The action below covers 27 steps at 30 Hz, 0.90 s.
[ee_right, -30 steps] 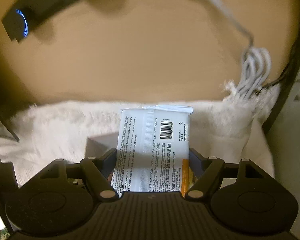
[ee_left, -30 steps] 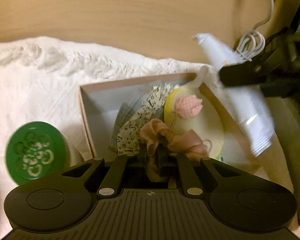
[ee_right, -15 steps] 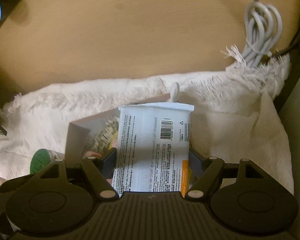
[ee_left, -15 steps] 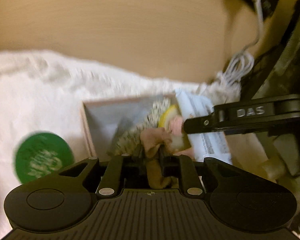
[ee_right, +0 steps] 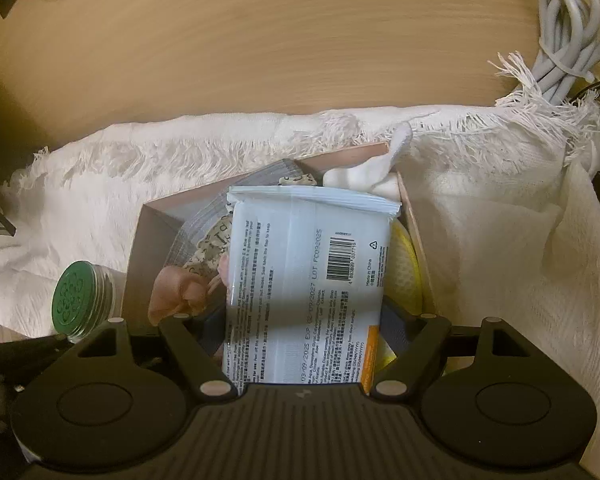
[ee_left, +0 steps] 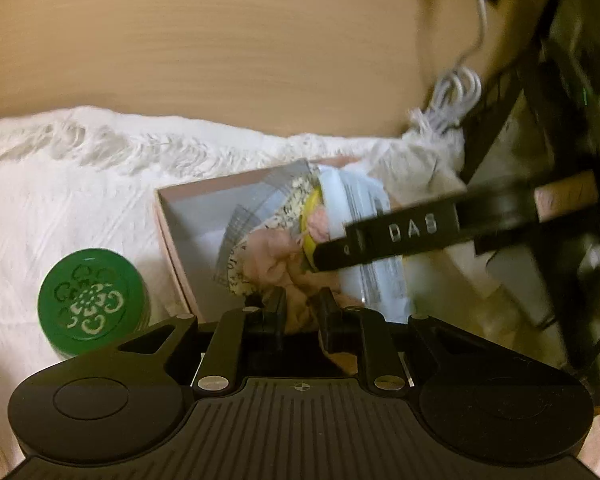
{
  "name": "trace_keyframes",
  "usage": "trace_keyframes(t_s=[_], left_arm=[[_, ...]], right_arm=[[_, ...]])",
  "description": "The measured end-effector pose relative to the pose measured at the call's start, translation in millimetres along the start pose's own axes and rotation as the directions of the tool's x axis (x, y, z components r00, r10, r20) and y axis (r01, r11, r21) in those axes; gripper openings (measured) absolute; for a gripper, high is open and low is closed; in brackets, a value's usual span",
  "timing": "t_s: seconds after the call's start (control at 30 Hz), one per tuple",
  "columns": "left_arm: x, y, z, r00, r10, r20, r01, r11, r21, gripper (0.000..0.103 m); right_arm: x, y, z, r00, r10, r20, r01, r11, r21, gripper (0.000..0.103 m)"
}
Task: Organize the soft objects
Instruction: 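Carry the scrunchie and wipes packet into the pink box and open both grippers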
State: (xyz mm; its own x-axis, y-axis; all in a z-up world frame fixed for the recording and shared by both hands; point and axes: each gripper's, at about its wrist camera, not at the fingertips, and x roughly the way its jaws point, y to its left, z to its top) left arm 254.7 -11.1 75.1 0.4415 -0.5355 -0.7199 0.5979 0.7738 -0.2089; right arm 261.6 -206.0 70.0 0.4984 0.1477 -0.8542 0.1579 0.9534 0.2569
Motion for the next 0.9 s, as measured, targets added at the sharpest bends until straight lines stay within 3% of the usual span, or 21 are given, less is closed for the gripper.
trace_keyframes(t_s=[0.2, 0.4, 0.5, 0.53, 0.6, 0.7, 0.83, 0.9], left_arm=[[8.8, -17.4, -6.3, 0.996, 0.083, 0.012, -0.084, 0.988, 0.129, 0.019], [11.7, -14.9, -8.7, 0.996, 0.082, 0.02, -0.084, 0.99, 0.113, 0.019], [8.0, -12.5, -6.3, 0.997, 0.075, 0.021, -0.077, 0.992, 0.096, 0.019], [4.7, -11.6, -5.0, 0.997, 0.074, 0.025, -0.076, 0.993, 0.086, 0.019], [-8.2, -10.2, -2.6, 0.996, 0.067, 0.052, -0.07, 0.996, 0.063, 0.019], [-27.4, -10.8, -0.6, 0.994, 0.058, 0.089, -0.065, 0.995, 0.071, 0.019], [-26.7, -14.7, -5.6, 1.0, 0.011, -0.004, -0.01, 0.994, 0.108, 0.019], [-20.9, -17.9, -10.8, 1.0, 0.02, -0.013, -0.019, 0.99, 0.137, 0.019]], right_arm=[[-11.4, 9.9, 0.2, 1.0, -0.016, 0.017, 0.016, 0.999, -0.029, 0.078], [-43.7, 6.5, 5.3, 0.986, 0.033, 0.162, -0.035, 0.999, 0.008, 0.084], [-45.8, 7.9, 13.5, 0.975, 0.005, 0.222, -0.01, 1.0, 0.02, 0.083], [-42.0, 8.4, 16.0, 0.977, 0.001, 0.215, -0.006, 1.0, 0.022, 0.082], [-29.6, 7.6, 17.6, 0.983, 0.015, 0.181, -0.02, 0.999, 0.026, 0.07], [-10.8, 7.6, 15.0, 0.989, -0.022, 0.143, 0.021, 1.0, 0.006, 0.07], [-0.6, -6.7, 19.2, 0.994, 0.013, 0.107, -0.021, 0.997, 0.069, 0.07], [-1.1, -8.8, 21.0, 0.995, 0.016, 0.095, -0.024, 0.996, 0.084, 0.07]])
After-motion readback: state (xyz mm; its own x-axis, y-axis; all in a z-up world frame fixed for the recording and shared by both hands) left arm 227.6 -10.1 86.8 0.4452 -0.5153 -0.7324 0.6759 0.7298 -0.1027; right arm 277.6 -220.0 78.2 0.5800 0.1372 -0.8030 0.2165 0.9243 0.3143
